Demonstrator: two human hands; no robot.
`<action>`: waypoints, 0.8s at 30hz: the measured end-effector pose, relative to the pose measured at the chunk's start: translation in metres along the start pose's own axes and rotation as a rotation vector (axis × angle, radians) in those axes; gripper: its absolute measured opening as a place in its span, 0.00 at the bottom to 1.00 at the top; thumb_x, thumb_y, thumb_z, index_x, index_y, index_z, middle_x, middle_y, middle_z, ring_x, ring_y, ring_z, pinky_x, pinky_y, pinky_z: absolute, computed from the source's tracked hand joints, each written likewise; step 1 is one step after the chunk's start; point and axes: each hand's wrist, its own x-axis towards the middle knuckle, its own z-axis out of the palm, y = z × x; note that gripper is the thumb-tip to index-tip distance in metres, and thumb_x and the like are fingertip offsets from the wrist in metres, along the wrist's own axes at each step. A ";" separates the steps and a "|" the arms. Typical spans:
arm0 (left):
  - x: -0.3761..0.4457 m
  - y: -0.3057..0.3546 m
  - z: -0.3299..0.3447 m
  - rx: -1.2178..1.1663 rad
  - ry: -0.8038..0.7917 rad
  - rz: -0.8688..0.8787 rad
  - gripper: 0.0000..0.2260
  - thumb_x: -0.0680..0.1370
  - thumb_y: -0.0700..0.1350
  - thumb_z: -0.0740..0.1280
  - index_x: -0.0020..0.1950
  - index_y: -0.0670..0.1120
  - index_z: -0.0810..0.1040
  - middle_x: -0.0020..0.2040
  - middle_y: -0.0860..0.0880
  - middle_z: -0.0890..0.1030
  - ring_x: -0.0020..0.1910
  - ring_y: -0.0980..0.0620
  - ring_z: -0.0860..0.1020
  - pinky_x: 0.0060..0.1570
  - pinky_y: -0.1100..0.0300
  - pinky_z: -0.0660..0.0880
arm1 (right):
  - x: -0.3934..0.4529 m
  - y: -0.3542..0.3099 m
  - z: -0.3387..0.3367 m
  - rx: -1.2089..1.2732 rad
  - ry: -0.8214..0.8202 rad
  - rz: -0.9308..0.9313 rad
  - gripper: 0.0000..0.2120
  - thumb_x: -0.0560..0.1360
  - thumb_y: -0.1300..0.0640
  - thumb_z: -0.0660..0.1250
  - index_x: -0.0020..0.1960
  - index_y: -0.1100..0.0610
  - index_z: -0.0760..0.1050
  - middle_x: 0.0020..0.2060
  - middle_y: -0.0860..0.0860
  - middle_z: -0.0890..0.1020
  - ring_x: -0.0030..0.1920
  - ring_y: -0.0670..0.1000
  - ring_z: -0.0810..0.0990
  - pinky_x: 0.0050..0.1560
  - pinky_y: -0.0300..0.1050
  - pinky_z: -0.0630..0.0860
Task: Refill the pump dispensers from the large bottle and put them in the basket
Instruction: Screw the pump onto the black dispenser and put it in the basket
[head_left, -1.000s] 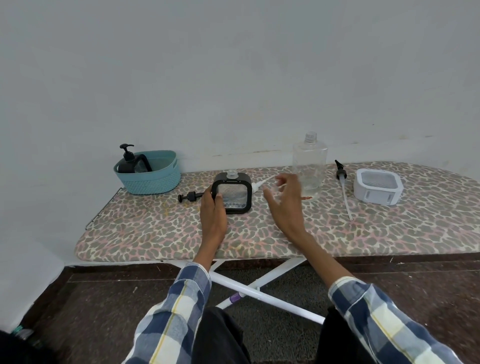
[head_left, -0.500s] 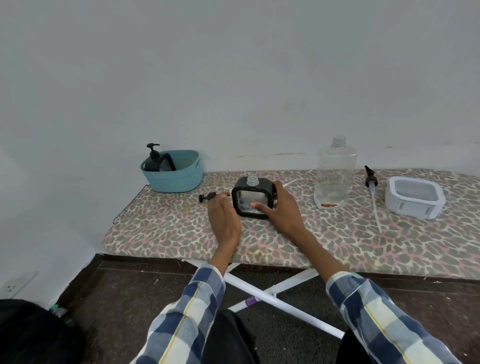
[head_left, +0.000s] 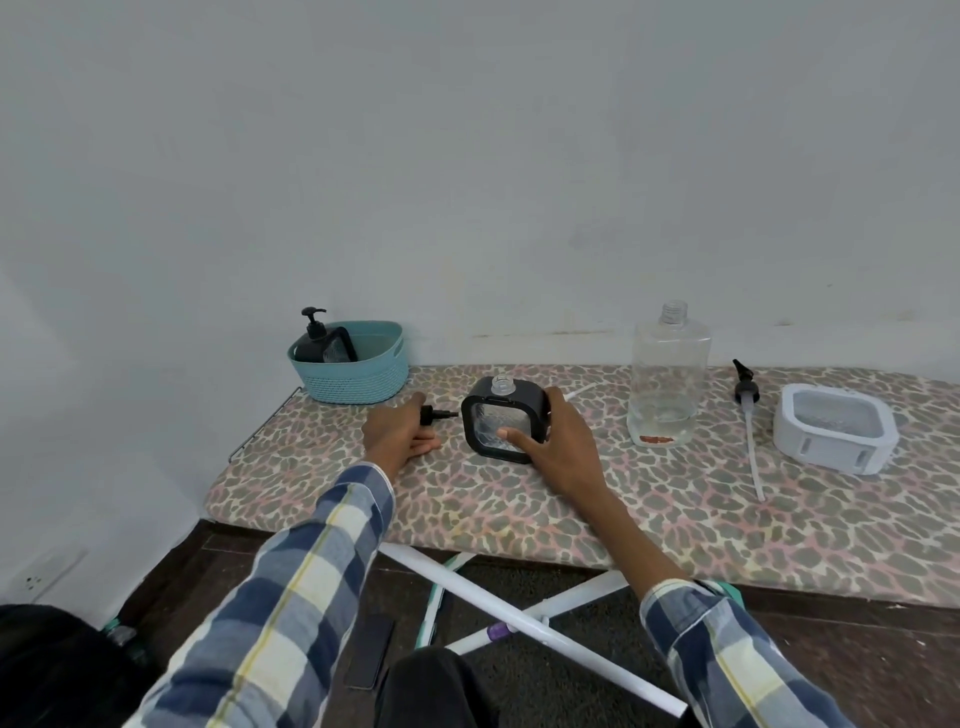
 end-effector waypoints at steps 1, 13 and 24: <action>0.002 -0.001 0.001 0.040 0.005 0.015 0.18 0.81 0.52 0.74 0.47 0.37 0.79 0.32 0.40 0.85 0.27 0.46 0.85 0.30 0.58 0.82 | -0.001 0.000 0.000 0.000 0.000 -0.002 0.29 0.74 0.35 0.76 0.65 0.50 0.71 0.53 0.48 0.81 0.50 0.50 0.81 0.48 0.48 0.81; -0.004 -0.001 0.008 -0.420 0.022 -0.086 0.14 0.78 0.41 0.78 0.55 0.33 0.80 0.44 0.37 0.88 0.45 0.42 0.89 0.46 0.53 0.87 | -0.002 0.000 0.000 -0.017 0.005 -0.007 0.29 0.75 0.35 0.75 0.65 0.50 0.71 0.54 0.49 0.81 0.50 0.51 0.81 0.49 0.51 0.82; -0.036 0.012 -0.003 -0.888 -0.242 0.027 0.11 0.80 0.44 0.75 0.59 0.41 0.82 0.47 0.46 0.89 0.44 0.53 0.87 0.37 0.67 0.80 | -0.002 0.000 0.001 -0.013 0.000 0.002 0.29 0.75 0.34 0.75 0.66 0.49 0.71 0.54 0.48 0.81 0.50 0.50 0.81 0.49 0.52 0.82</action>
